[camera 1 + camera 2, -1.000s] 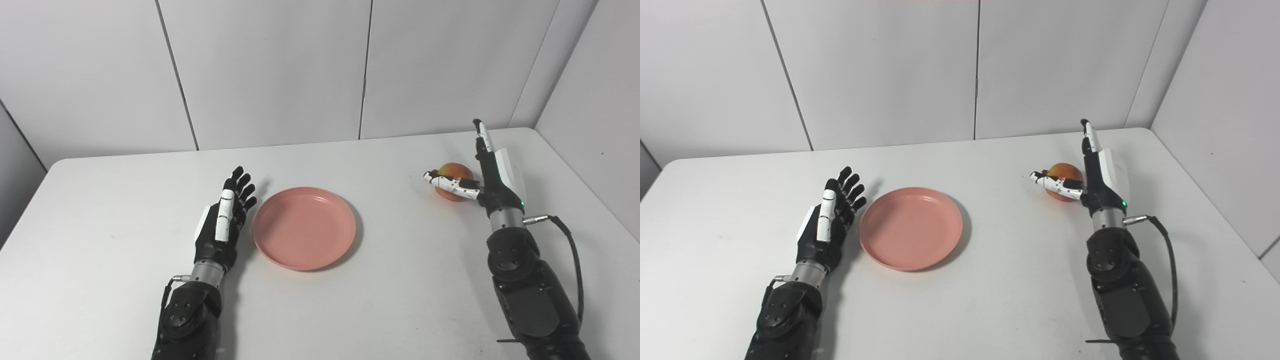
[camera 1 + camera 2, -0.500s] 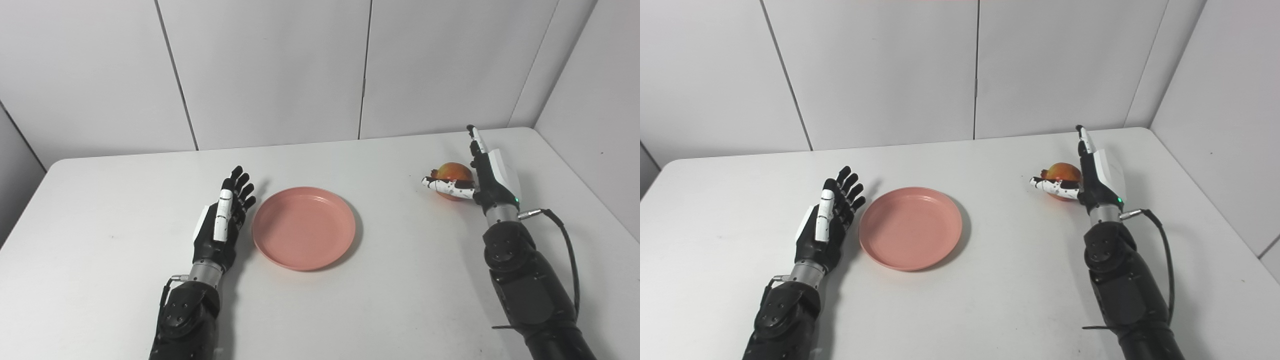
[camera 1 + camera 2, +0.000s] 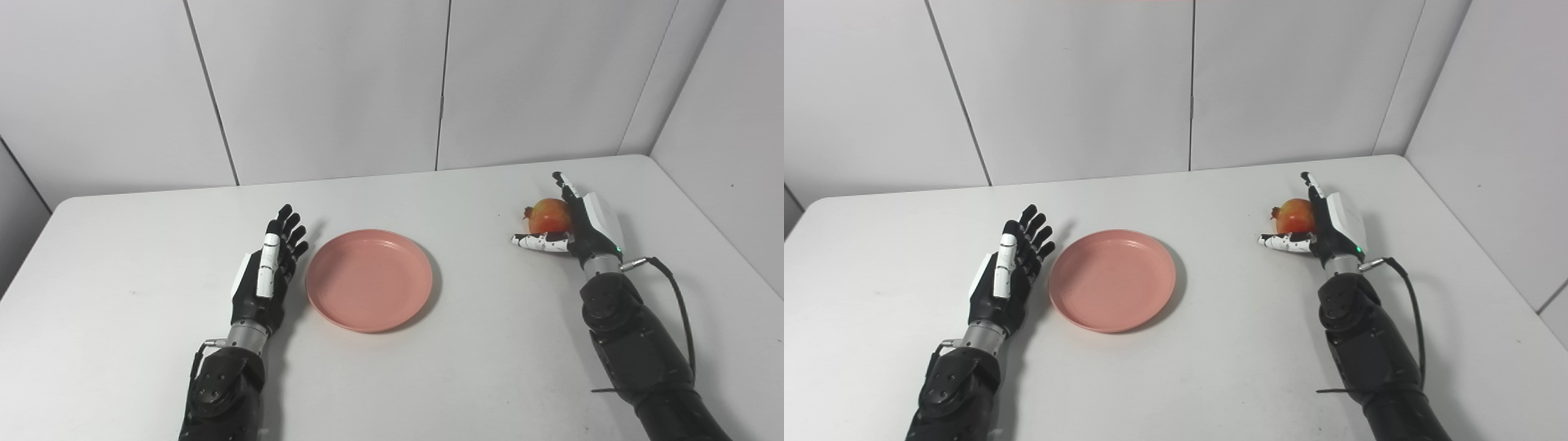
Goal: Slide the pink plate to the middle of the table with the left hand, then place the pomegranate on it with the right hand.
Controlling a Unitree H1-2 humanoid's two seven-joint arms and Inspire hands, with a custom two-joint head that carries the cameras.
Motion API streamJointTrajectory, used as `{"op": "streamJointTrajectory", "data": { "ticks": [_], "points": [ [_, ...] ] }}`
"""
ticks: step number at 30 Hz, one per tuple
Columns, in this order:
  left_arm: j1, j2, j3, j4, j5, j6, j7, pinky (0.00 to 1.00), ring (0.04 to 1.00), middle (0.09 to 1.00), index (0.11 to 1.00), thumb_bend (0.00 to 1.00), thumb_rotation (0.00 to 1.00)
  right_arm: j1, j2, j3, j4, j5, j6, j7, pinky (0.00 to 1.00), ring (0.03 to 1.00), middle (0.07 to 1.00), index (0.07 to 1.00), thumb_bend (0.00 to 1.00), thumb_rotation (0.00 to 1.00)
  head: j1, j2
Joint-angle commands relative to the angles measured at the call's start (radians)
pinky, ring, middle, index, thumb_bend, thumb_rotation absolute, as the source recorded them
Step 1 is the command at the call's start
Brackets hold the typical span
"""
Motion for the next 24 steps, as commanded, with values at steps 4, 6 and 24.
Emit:
{"op": "streamJointTrajectory", "data": {
  "ticks": [4, 6, 24],
  "points": [
    [-0.009, 0.003, 0.000, -0.021, -0.001, -0.019, -0.007, 0.95, 0.971, 0.987, 0.978, 0.55, 0.99, -0.055, -0.026, -0.004, 0.015, 0.004, -0.003, -0.023, 0.77, 0.868, 0.896, 0.889, 0.86, 0.09, 0.002, 0.001],
    [-0.010, 0.002, 0.000, -0.019, -0.003, -0.018, -0.007, 0.95, 0.970, 0.986, 0.977, 0.55, 0.98, -0.054, -0.026, 0.000, 0.020, -0.001, -0.007, -0.033, 0.76, 0.850, 0.879, 0.866, 0.82, 0.06, 0.004, 0.001],
    [-0.014, -0.006, -0.009, -0.018, 0.028, -0.022, 0.016, 0.95, 0.970, 0.982, 0.974, 0.58, 0.98, -0.044, -0.028, 0.016, 0.037, -0.026, -0.056, -0.191, 0.32, 0.374, 0.480, 0.561, 0.50, 0.00, 0.018, 0.006]
  ]
}}
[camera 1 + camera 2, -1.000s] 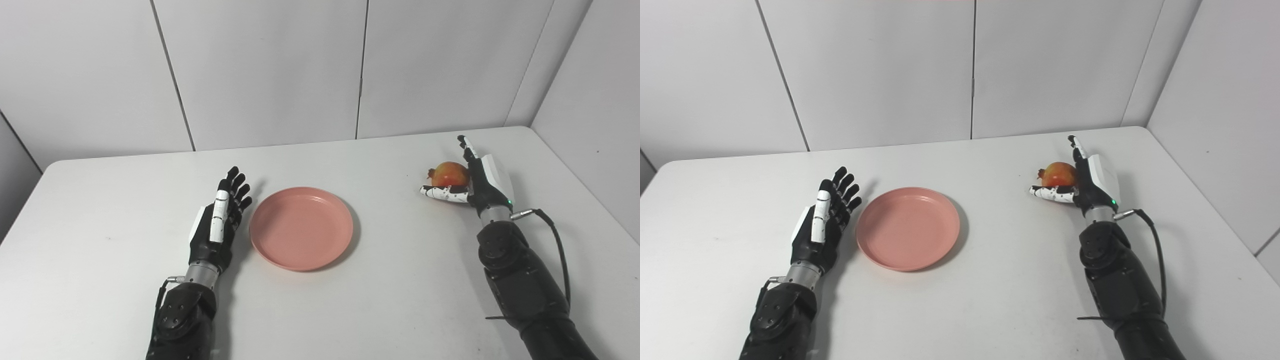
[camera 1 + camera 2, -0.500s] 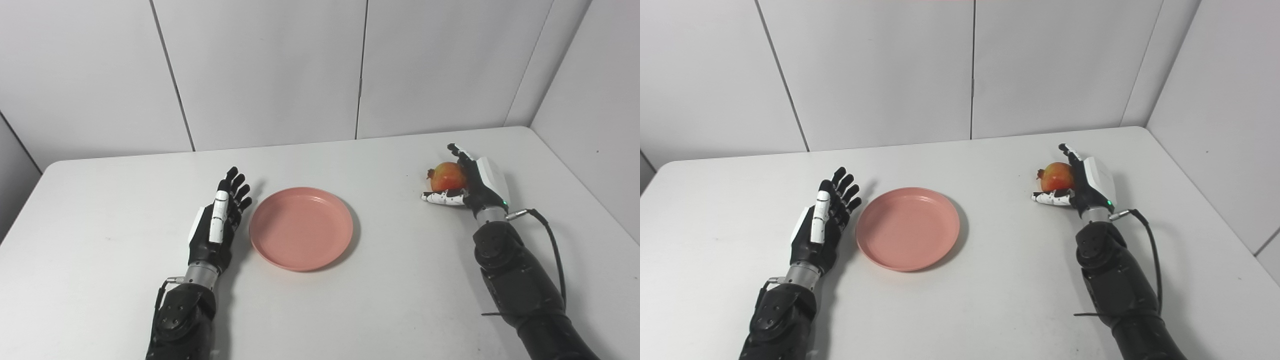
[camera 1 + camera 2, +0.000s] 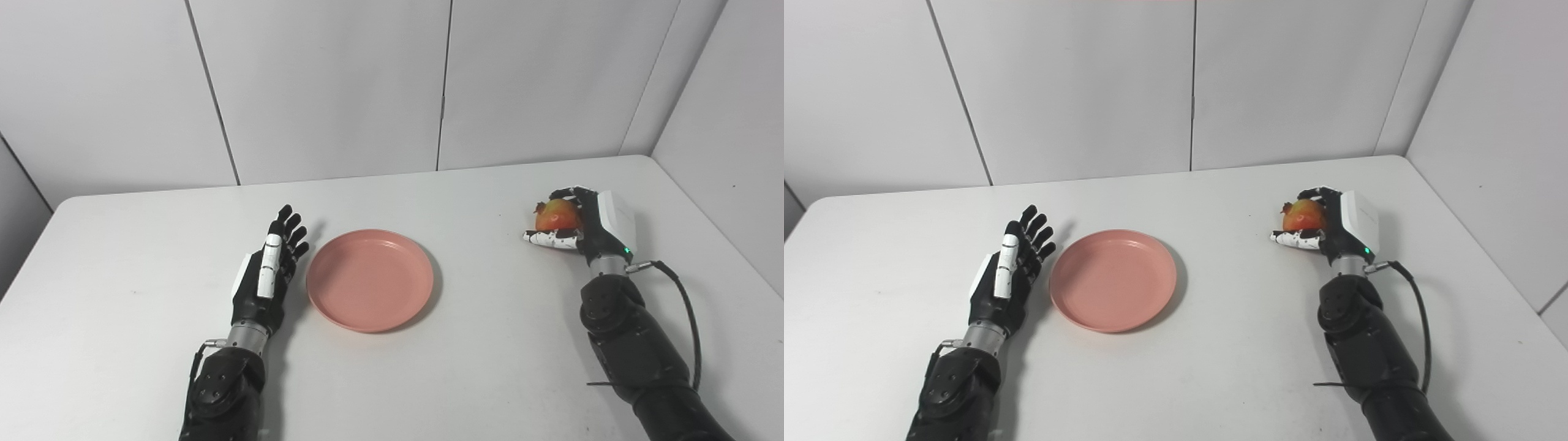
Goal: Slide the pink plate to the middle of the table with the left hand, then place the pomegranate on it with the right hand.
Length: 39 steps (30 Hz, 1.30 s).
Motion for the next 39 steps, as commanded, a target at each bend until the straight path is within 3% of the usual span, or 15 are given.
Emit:
{"op": "streamJointTrajectory", "data": {
  "ticks": [1, 8, 14, 26, 30, 39],
  "points": [
    [-0.014, -0.005, -0.004, -0.017, 0.010, -0.022, 0.010, 0.94, 0.967, 0.980, 0.971, 0.58, 0.98, -0.032, -0.025, -0.002, -0.025, -0.007, -0.043, -0.025, 0.33, 0.374, 0.479, 0.558, 0.50, 0.00, 0.003, -0.002],
    [-0.016, -0.018, -0.007, -0.010, 0.027, -0.023, 0.026, 0.94, 0.962, 0.975, 0.967, 0.59, 0.98, -0.026, -0.023, -0.010, -0.045, 0.000, -0.066, -0.043, 0.32, 0.370, 0.476, 0.554, 0.51, 0.00, 0.031, -0.008],
    [-0.013, -0.038, -0.016, -0.023, 0.049, -0.013, 0.054, 0.92, 0.948, 0.960, 0.954, 0.57, 0.97, -0.009, -0.009, -0.025, -0.134, 0.015, -0.085, -0.055, 0.39, 0.407, 0.482, 0.536, 0.51, 0.00, 0.052, -0.012],
    [-0.019, -0.066, -0.040, -0.019, 0.110, -0.008, 0.114, 0.90, 0.938, 0.958, 0.948, 0.56, 1.00, 0.035, 0.017, -0.043, -0.376, 0.122, -0.051, 0.084, 0.41, 0.435, 0.483, 0.521, 0.52, 0.00, 0.090, -0.019],
    [-0.022, -0.079, -0.037, -0.021, 0.100, -0.001, 0.122, 0.92, 0.950, 0.970, 0.960, 0.55, 1.00, 0.055, 0.048, -0.045, -0.499, 0.159, 0.001, 0.150, 0.43, 0.432, 0.492, 0.519, 0.51, 0.00, 0.118, -0.022],
    [-0.023, -0.089, -0.045, -0.014, 0.122, -0.018, 0.139, 0.92, 0.958, 0.978, 0.968, 0.55, 1.00, 0.078, 0.108, -0.017, -0.615, 0.174, 0.021, 0.241, 0.41, 0.417, 0.490, 0.530, 0.51, 0.00, 0.180, -0.022]
  ]
}}
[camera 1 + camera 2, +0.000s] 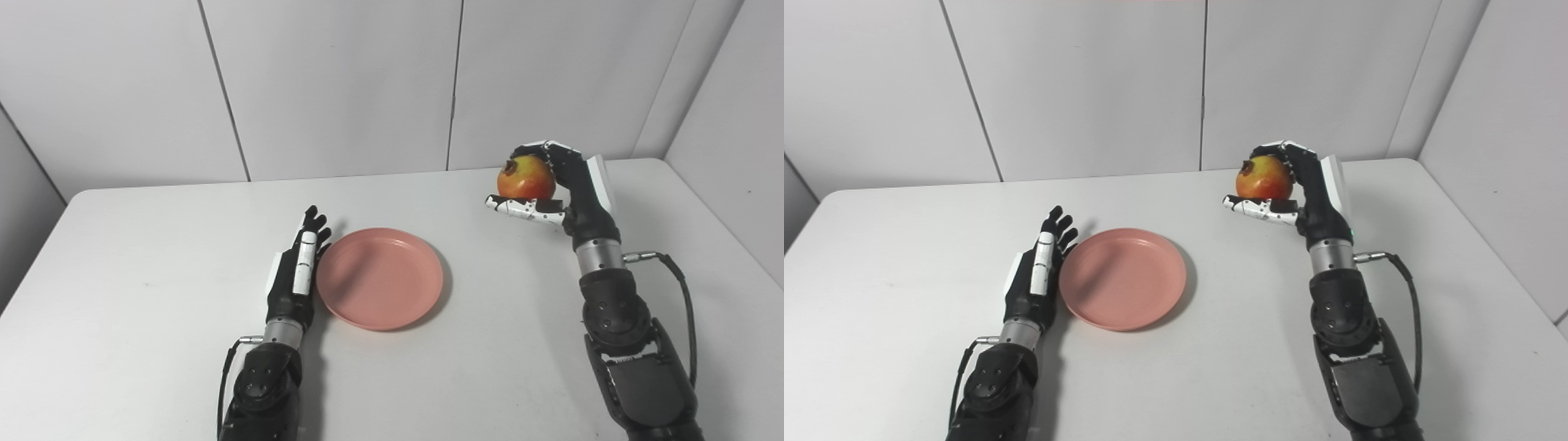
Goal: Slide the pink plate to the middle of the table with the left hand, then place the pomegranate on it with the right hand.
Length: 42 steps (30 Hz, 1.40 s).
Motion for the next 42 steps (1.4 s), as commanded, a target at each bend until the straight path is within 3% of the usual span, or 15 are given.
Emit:
{"op": "streamJointTrajectory", "data": {
  "ticks": [1, 6, 21, 32, 38, 42],
  "points": [
    [-0.032, -0.008, -0.008, -0.007, 0.014, -0.024, 0.005, 0.92, 0.956, 0.978, 0.969, 0.56, 1.00, -0.029, -0.004, 0.004, -0.037, -0.007, -0.007, 0.017, 0.41, 0.418, 0.491, 0.530, 0.51, 0.00, 0.005, 0.000],
    [-0.036, -0.002, -0.015, 0.001, 0.017, -0.028, -0.001, 0.92, 0.960, 0.984, 0.980, 0.57, 1.00, -0.033, 0.010, 0.022, -0.015, -0.007, -0.045, 0.037, 0.41, 0.416, 0.494, 0.530, 0.51, 0.00, 0.007, -0.001],
    [-0.043, -0.008, -0.014, 0.014, 0.031, -0.039, 0.013, 0.92, 0.958, 0.978, 0.968, 0.57, 1.00, -0.050, 0.099, 0.138, 0.019, -0.043, -0.054, 0.078, 0.40, 0.424, 0.491, 0.526, 0.51, 0.00, 0.015, -0.004],
    [-0.049, -0.005, -0.018, 0.010, 0.060, -0.020, 0.040, 0.92, 0.949, 0.974, 0.966, 0.58, 1.00, -0.070, 0.119, 0.229, 0.094, -0.108, -0.122, 0.083, 0.28, 0.372, 0.481, 0.543, 0.51, 0.00, 0.014, -0.001],
    [-0.052, -0.003, -0.016, 0.017, 0.051, -0.036, 0.036, 0.92, 0.953, 0.978, 0.975, 0.59, 1.00, -0.076, 0.129, 0.265, 0.151, -0.132, -0.167, 0.088, 0.34, 0.394, 0.485, 0.536, 0.51, 0.00, 0.015, 0.001],
    [-0.054, -0.003, -0.015, 0.021, 0.051, -0.045, 0.036, 0.92, 0.952, 0.976, 0.974, 0.58, 1.00, -0.079, 0.128, 0.291, 0.172, -0.160, -0.157, 0.102, 0.36, 0.399, 0.483, 0.541, 0.51, 0.00, 0.016, 0.003]
  ]
}}
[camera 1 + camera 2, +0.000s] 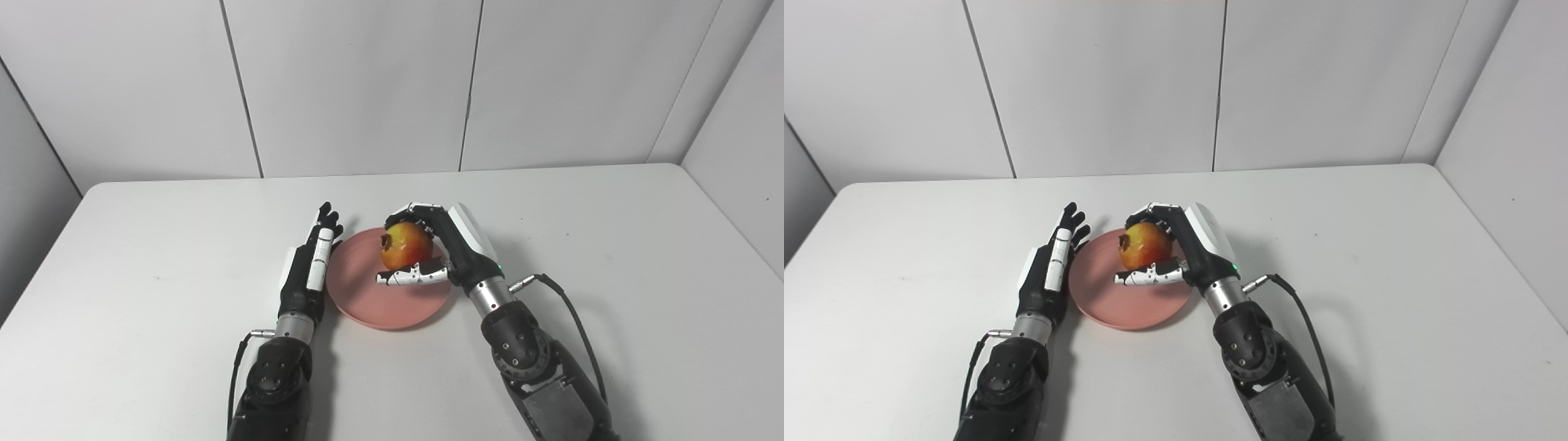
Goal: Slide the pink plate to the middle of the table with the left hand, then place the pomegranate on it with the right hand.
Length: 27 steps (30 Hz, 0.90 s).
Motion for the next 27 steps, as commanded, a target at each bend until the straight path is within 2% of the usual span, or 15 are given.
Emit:
{"op": "streamJointTrajectory", "data": {
  "ticks": [1, 6, 9, 12, 14, 16, 17, 19, 21, 22, 24, 27],
  "points": [
    [-0.041, -0.002, -0.001, 0.002, 0.004, -0.037, 0.001, 0.92, 0.954, 0.978, 0.976, 0.58, 1.00, -0.051, 0.005, 0.006, -0.021, -0.016, -0.043, 0.003, 0.36, 0.399, 0.483, 0.543, 0.51, 0.00, 0.000, -0.001],
    [-0.040, -0.005, -0.002, -0.002, 0.013, -0.027, 0.011, 0.91, 0.946, 0.970, 0.967, 0.58, 1.00, -0.066, -0.003, 0.050, 0.046, -0.101, -0.075, -0.020, 0.40, 0.406, 0.502, 0.538, 0.51, 0.00, 0.004, 0.000],
    [-0.039, -0.005, -0.002, -0.003, 0.010, -0.027, 0.010, 0.91, 0.948, 0.969, 0.966, 0.58, 1.00, -0.074, -0.003, 0.067, 0.086, -0.146, -0.095, -0.049, 0.32, 0.376, 0.482, 0.559, 0.51, 0.00, 0.004, 0.000],
    [-0.038, -0.006, -0.002, -0.009, 0.005, -0.022, 0.005, 0.91, 0.948, 0.969, 0.966, 0.58, 1.00, -0.085, -0.003, 0.079, 0.142, -0.182, -0.137, -0.094, 0.29, 0.366, 0.470, 0.561, 0.50, 0.00, 0.004, 0.003],
    [-0.037, -0.006, -0.002, -0.011, 0.002, -0.022, 0.002, 0.92, 0.957, 0.977, 0.973, 0.58, 1.00, -0.095, -0.010, 0.091, 0.178, -0.206, -0.170, -0.121, 0.33, 0.380, 0.471, 0.553, 0.51, 0.00, 0.004, 0.003],
    [-0.036, -0.004, -0.007, -0.016, 0.017, -0.017, 0.009, 0.91, 0.950, 0.972, 0.968, 0.57, 1.00, -0.104, -0.017, 0.101, 0.209, -0.226, -0.197, -0.143, 0.53, 0.462, 0.511, 0.477, 0.51, 0.00, 0.006, 0.005],
    [-0.035, -0.004, -0.010, -0.018, 0.024, -0.013, 0.012, 0.91, 0.949, 0.972, 0.968, 0.57, 1.00, -0.108, -0.019, 0.104, 0.225, -0.236, -0.210, -0.156, 0.54, 0.468, 0.514, 0.472, 0.51, 0.00, 0.006, 0.005],
    [-0.035, -0.003, -0.013, -0.021, 0.035, -0.008, 0.016, 0.90, 0.949, 0.972, 0.969, 0.57, 1.00, -0.113, -0.022, 0.111, 0.247, -0.262, -0.222, -0.184, 0.60, 0.601, 0.543, 0.462, 0.51, 0.00, 0.006, 0.005],
    [-0.036, -0.005, -0.011, -0.021, 0.035, -0.009, 0.017, 0.90, 0.948, 0.971, 0.969, 0.57, 1.00, -0.113, -0.022, 0.113, 0.256, -0.279, -0.223, -0.199, 0.61, 0.643, 0.508, 0.480, 0.52, 0.00, 0.006, 0.005],
    [-0.036, -0.006, -0.010, -0.020, 0.033, -0.010, 0.016, 0.90, 0.950, 0.970, 0.968, 0.56, 1.00, -0.113, -0.022, 0.114, 0.259, -0.283, -0.222, -0.203, 0.68, 0.720, 0.675, 0.487, 0.51, 0.08, 0.006, 0.005],
    [-0.037, -0.008, -0.006, -0.018, 0.024, -0.013, 0.012, 0.91, 0.951, 0.971, 0.967, 0.57, 1.00, -0.111, -0.021, 0.113, 0.262, -0.292, -0.220, -0.215, 0.75, 0.810, 0.802, 0.489, 0.51, 0.12, 0.006, 0.006],
    [-0.037, -0.007, -0.006, -0.018, 0.018, -0.014, 0.005, 0.91, 0.953, 0.974, 0.969, 0.57, 1.00, -0.107, -0.020, 0.113, 0.262, -0.312, -0.218, -0.239, 0.82, 0.866, 0.866, 0.491, 0.51, 0.13, 0.007, 0.007]
  ]
}}
